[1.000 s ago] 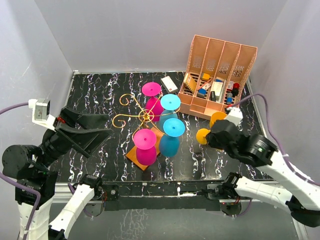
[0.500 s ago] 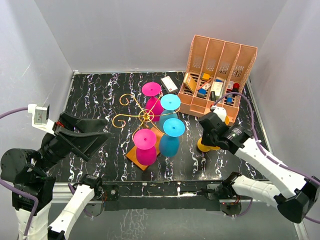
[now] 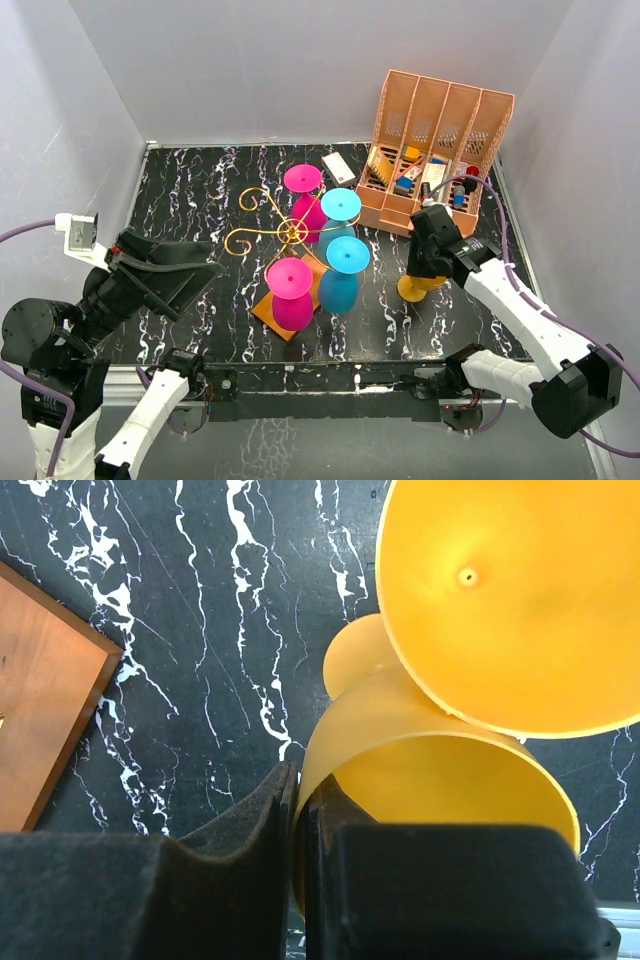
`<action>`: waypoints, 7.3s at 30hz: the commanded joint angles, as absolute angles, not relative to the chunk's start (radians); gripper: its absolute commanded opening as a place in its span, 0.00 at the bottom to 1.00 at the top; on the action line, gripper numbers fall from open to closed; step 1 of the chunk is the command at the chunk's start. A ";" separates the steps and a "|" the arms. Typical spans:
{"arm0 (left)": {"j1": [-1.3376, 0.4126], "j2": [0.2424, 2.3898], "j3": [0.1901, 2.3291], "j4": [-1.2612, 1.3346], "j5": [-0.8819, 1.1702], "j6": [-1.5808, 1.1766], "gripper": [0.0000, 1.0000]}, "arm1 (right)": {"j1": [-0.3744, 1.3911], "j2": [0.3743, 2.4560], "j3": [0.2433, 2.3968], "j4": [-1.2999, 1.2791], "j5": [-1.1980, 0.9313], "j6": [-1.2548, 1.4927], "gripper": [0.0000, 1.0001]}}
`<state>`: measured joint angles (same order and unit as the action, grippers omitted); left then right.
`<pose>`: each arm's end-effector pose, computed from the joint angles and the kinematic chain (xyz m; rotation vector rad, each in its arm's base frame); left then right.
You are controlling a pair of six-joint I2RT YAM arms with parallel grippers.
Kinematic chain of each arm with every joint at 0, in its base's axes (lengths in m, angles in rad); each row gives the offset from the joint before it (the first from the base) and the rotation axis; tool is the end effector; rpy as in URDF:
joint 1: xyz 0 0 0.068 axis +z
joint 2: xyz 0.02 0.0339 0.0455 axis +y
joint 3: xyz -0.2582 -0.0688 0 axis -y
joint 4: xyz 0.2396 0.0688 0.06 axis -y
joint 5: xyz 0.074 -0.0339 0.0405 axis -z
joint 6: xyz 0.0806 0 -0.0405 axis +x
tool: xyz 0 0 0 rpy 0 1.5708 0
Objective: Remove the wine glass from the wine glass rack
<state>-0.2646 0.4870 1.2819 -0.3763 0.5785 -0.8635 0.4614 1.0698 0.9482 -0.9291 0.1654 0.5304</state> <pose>0.0329 -0.0546 0.5049 0.1730 1.3222 -1.3026 0.2006 0.0849 0.2373 0.1472 2.6007 0.1398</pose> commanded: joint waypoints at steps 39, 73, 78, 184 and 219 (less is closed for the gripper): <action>-0.261 0.571 1.361 -0.777 0.265 -0.882 0.97 | 0.446 0.904 0.984 -0.907 -0.048 0.391 0.99; -0.260 0.689 1.209 -0.729 0.480 -1.025 0.96 | 0.447 0.672 0.952 -0.850 0.028 0.398 0.99; -0.260 0.616 1.113 -0.667 0.546 -1.054 0.97 | 0.448 0.664 0.960 -0.841 0.044 0.387 0.99; -0.260 0.617 1.285 -0.803 0.488 -0.811 0.97 | 0.448 0.891 1.157 -0.548 -0.747 0.801 0.32; -0.260 0.617 1.296 -0.818 0.471 -0.806 0.97 | 0.446 0.859 1.146 -0.554 -0.724 1.041 0.08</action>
<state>-0.2646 0.6228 1.2858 -0.8165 0.4778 -0.8188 0.4496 0.8703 1.1179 -0.5949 -0.7059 1.0298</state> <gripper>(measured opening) 0.970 0.099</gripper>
